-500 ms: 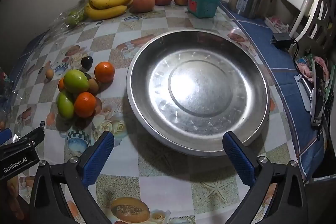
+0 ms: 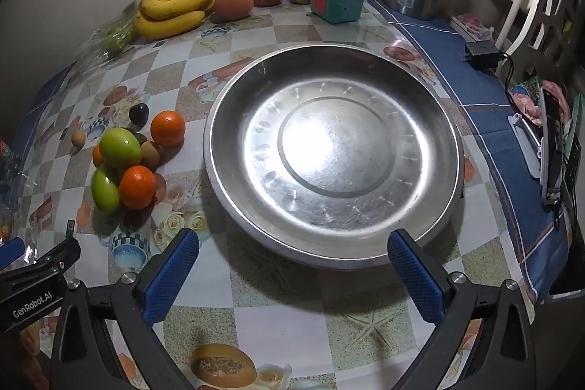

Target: Organize fruits

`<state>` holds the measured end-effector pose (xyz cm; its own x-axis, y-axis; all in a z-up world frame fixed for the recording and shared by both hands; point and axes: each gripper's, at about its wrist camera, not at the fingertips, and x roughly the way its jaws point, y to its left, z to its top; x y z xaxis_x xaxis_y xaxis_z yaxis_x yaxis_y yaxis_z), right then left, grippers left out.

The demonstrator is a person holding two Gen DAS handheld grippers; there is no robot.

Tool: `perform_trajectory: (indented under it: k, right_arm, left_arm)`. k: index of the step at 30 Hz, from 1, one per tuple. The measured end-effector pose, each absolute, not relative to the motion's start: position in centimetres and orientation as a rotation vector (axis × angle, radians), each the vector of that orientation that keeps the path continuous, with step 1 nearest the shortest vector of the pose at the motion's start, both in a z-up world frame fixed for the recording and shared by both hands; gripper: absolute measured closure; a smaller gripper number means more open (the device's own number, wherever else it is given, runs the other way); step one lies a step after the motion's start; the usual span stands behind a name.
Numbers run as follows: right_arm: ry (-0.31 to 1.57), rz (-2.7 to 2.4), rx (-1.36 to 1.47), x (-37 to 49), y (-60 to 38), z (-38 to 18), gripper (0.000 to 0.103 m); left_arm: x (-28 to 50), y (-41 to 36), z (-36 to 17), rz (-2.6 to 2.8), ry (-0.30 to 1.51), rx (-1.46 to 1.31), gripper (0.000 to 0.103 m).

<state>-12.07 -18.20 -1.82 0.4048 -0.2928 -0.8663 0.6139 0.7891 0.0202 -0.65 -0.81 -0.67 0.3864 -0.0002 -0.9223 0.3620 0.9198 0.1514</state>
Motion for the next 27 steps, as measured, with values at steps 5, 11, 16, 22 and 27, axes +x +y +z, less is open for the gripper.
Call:
perform_trajectory:
  k: [5, 11, 16, 22, 27]
  right_arm:
    - [0.995, -0.597, 0.373, -12.25, -18.34, -1.55, 0.000]
    - [0.997, -0.604, 0.383, -12.27, -18.54, -1.48, 0.000]
    - [0.998, -0.607, 0.385, -12.42, -18.62, -1.54, 0.000]
    - [1.001, -0.613, 0.390, -12.47, -18.75, -1.53, 0.000]
    - [1.005, -0.617, 0.392, -12.49, -18.80, -1.57, 0.000]
  left_arm:
    - [-0.58, -0.85, -0.72, -0.244, 1.163, 0.358, 0.000]
    - [-0.50, -0.91, -0.78, -0.248, 1.170, 0.359, 0.000]
    - [-0.54, -0.95, -0.81, -0.247, 1.170, 0.358, 0.000]
    - [-0.70, -1.06, -1.16, -0.255, 1.180, 0.360, 0.000]
    - [-0.69, -1.09, -1.15, -0.254, 1.182, 0.361, 0.000]
